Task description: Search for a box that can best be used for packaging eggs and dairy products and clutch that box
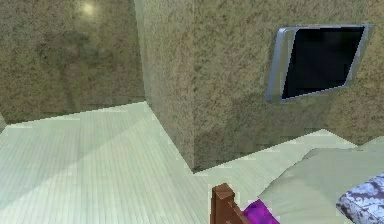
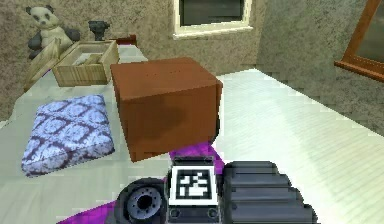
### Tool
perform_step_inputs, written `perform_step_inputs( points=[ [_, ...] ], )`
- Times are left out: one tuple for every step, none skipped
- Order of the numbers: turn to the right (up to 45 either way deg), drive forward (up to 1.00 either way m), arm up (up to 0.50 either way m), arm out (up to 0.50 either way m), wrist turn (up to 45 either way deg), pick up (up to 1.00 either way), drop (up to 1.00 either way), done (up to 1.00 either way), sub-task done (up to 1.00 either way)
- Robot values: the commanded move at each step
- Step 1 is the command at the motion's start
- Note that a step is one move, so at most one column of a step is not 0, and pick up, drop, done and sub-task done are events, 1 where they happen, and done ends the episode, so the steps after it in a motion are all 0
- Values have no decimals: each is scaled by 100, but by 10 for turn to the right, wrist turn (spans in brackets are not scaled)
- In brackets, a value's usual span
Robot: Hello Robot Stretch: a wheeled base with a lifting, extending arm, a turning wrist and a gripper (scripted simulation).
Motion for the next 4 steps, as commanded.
perform_step_inputs(
  points=[
    [0,0,0,48,0,0,0,0,0],
    [0,0,0,0,450,0,0,0,0],
    [0,0,0,0,450,0,0,0,0],
    [0,0,0,0,30,0,0,0,0]
  ],
)
